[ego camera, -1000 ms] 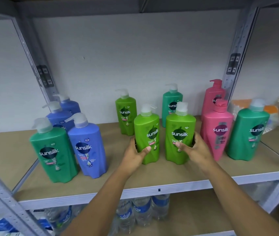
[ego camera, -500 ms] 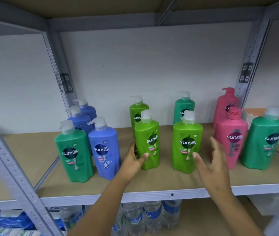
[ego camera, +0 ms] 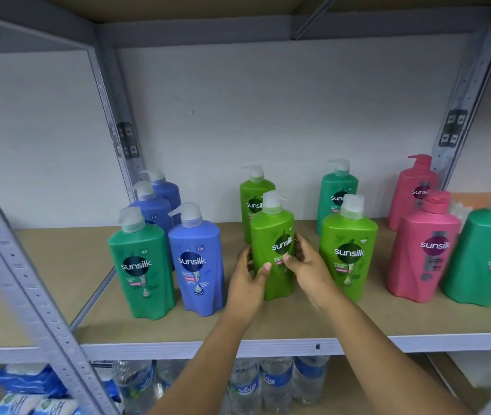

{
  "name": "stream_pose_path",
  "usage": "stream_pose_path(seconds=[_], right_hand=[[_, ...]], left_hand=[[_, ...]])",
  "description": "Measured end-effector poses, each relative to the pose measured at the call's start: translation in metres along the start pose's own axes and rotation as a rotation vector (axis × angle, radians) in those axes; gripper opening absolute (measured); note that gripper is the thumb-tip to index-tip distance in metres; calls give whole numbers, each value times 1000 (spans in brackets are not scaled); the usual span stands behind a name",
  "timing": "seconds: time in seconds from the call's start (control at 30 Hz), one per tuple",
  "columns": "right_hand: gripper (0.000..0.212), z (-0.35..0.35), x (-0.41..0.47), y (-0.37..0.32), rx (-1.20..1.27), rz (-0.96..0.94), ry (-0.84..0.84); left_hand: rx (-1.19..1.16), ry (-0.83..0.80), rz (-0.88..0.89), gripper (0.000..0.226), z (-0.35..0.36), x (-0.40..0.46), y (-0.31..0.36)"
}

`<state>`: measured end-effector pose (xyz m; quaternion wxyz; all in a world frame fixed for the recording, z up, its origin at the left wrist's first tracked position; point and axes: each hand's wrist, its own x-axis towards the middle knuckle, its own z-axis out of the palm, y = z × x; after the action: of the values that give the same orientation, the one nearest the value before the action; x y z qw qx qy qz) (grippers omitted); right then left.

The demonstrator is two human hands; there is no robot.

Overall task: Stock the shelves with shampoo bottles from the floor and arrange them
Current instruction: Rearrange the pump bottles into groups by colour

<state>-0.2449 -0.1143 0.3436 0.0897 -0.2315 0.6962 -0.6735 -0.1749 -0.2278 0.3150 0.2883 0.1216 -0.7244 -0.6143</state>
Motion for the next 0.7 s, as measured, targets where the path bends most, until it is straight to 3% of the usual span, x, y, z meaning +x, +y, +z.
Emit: stream_pose_path(seconds=[0.27,0.47,0.7], right_hand=[[52,9,21,19,-195,-94,27],[50,16,37,24,-35,-69,-3],[49,26,57,31,-52,-75,56]], left_hand=[[-39,31,-58,45,-7,21,-15],[-87,118,-91,46,3,33,-21],[-131,164,-131,46,10,50,-24]])
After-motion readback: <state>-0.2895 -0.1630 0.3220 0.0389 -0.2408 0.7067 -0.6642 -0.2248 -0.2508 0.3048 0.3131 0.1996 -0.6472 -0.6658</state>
